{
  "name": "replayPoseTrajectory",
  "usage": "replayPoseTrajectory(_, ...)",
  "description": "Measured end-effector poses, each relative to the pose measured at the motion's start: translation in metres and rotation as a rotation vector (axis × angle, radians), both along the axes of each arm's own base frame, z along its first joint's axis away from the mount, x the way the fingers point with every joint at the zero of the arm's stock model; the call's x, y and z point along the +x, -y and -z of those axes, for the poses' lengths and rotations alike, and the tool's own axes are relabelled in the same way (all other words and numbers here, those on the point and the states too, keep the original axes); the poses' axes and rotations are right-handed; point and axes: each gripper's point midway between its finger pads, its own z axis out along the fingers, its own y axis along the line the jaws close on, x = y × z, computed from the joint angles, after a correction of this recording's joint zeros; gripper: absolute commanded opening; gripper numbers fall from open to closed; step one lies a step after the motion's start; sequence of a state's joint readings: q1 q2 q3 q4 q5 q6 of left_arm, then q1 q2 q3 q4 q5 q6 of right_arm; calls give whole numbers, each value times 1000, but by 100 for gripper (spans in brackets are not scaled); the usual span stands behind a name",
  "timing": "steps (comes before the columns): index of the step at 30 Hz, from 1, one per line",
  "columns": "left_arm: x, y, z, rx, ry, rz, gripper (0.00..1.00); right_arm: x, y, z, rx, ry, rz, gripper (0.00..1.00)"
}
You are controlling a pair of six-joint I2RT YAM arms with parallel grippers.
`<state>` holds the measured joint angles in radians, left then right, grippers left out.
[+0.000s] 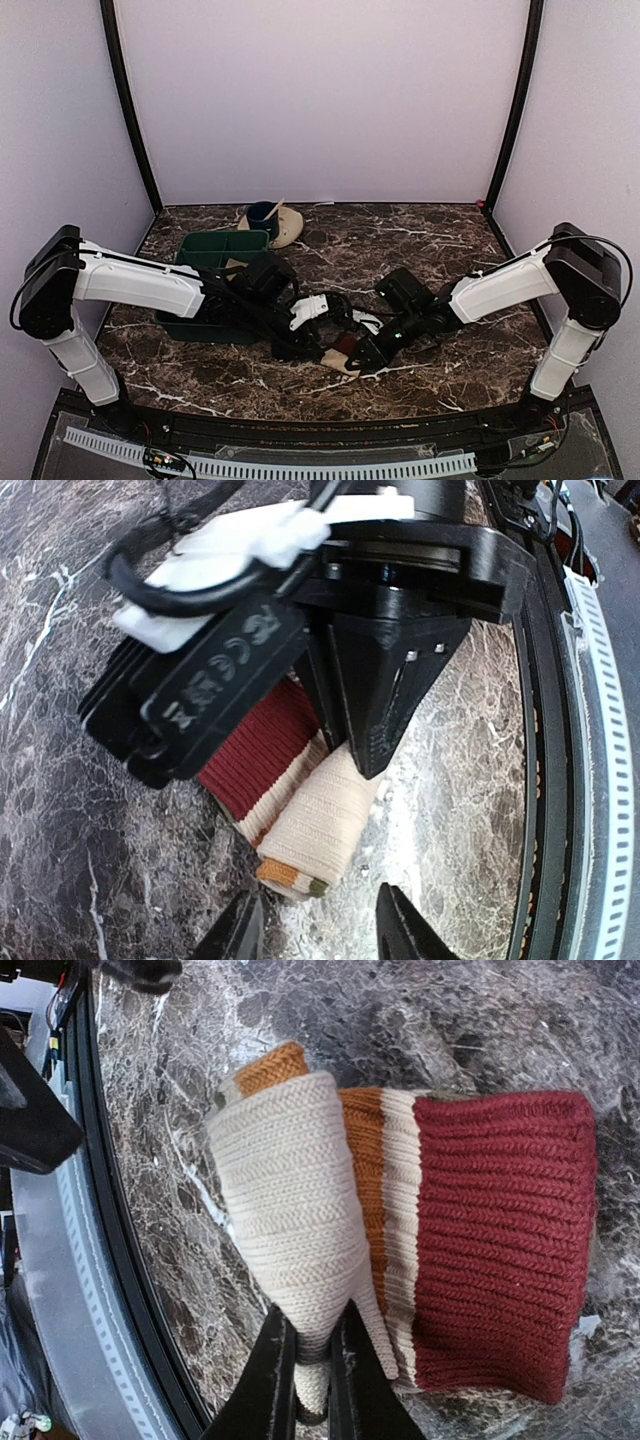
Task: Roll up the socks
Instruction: Roll the sock at the center of the board.
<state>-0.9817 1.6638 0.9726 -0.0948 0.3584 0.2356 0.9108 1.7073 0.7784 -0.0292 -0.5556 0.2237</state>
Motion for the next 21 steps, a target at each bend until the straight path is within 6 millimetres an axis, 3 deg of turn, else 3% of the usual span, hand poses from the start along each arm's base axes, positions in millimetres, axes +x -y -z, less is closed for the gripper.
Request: replayPoseTrajectory(21, -16, 10, 25, 140, 198, 124, 42, -9, -1, 1, 42, -92, -37, 0)
